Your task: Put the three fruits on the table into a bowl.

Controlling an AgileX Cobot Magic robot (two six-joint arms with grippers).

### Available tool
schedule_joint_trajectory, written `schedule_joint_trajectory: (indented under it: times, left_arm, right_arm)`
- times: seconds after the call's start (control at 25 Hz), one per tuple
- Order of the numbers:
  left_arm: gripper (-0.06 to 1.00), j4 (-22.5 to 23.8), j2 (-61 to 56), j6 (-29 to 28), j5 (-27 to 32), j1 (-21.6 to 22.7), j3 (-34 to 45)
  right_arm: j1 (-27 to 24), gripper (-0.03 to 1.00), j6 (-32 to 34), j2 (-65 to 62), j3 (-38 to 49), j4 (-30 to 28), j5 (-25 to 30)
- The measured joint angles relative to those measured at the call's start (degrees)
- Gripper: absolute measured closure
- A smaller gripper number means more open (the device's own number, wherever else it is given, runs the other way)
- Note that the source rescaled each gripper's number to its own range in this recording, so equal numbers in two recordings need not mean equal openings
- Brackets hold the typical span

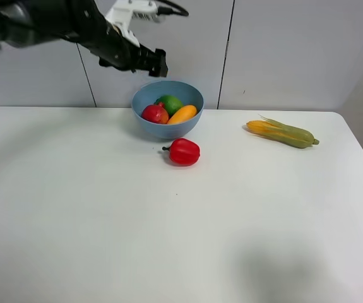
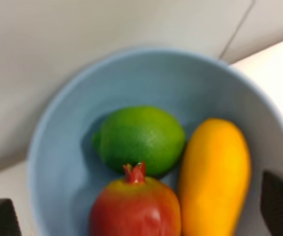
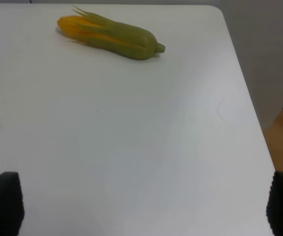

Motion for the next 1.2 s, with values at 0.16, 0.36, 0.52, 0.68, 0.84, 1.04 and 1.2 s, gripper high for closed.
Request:
schedule_joint_trajectory:
  times: [0.16,0.36,0.52,0.68,0.84,1.04,1.2]
  left_arm:
    - [-0.03,5.2,-13.0,3.2,8.9,2.2,-0.1]
    - [-0.03,13.1,-21.3,3.4,15.8,11.9,-0.1]
    - [-0.03,15.5,-26.3,3.6,19.7,20.8,0.0]
    - [-0.03,15.8,-35.6,4.1,21.3,26.0,4.9]
    - [-0.03,15.6,-47.9,4.3,20.6,29.2,14.3]
    - [-0.03,12.6,-65.4,3.9,20.6,30.6,29.4]
    - [-0.03,9.4,-80.0,3.3,20.6,30.6,40.6]
  right_arm:
    - [0.0,-0.03,0.0,0.0,0.0,0.0,0.0]
    - [0.0,-0.03,0.0,0.0,0.0,0.0,0.0]
    - [0.0,-0.03,0.0,0.0,0.0,0.0,0.0]
    - [0.0,-0.03,0.0,0.0,0.0,0.0,0.0]
    - [0.0,-0.03,0.0,0.0,0.0,0.0,0.0]
    - [0.0,-0.03,0.0,0.0,0.0,0.0,0.0]
    - [0.0,-0.03,0.0,0.0,0.0,0.0,0.0]
